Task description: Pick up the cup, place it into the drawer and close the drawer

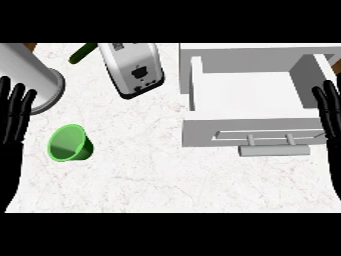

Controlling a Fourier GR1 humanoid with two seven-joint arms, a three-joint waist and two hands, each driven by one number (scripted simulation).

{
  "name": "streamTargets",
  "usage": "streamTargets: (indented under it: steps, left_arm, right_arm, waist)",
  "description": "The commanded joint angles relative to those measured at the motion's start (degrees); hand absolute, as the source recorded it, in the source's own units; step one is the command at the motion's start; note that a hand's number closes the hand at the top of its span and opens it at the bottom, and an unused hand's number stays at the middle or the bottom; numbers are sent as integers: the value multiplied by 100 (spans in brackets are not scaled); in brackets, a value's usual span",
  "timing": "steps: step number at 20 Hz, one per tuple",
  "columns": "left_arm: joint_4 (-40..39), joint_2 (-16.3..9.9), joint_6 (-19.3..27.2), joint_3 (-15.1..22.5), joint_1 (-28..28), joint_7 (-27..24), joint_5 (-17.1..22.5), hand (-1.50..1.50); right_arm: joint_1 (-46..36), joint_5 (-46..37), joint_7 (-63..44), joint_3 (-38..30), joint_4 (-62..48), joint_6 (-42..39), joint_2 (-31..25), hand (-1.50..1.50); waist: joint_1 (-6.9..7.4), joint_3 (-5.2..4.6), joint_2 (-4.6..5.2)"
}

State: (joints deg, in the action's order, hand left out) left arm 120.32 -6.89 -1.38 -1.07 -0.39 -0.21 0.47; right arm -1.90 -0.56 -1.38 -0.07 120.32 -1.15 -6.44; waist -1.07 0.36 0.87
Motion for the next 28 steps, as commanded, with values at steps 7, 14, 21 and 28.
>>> streamTargets:
  steps: [7,14,21,28]
  left_arm:
    - [-1253,-742,-1920,-685,299,155,2747,-150]
    - [-2835,-1525,-2774,-1549,-611,293,3819,-150]
    - [-4360,-1445,-2981,-1490,-1027,-449,2646,-150]
    - [-6177,-1579,-3542,-1570,-1150,-1950,1627,-150]
  right_arm:
    - [209,362,-310,149,-177,-510,-191,-150]
    - [-500,592,-650,-168,-582,-618,-334,-150]
    - [-985,390,-234,-202,-1427,-616,-209,-150]
    - [-1121,270,-393,-78,-1210,-481,-72,-150]
  waist:
    - [82,-51,-40]
    - [99,-38,-80]
    - [99,-37,-78]
    - [86,-41,-72]
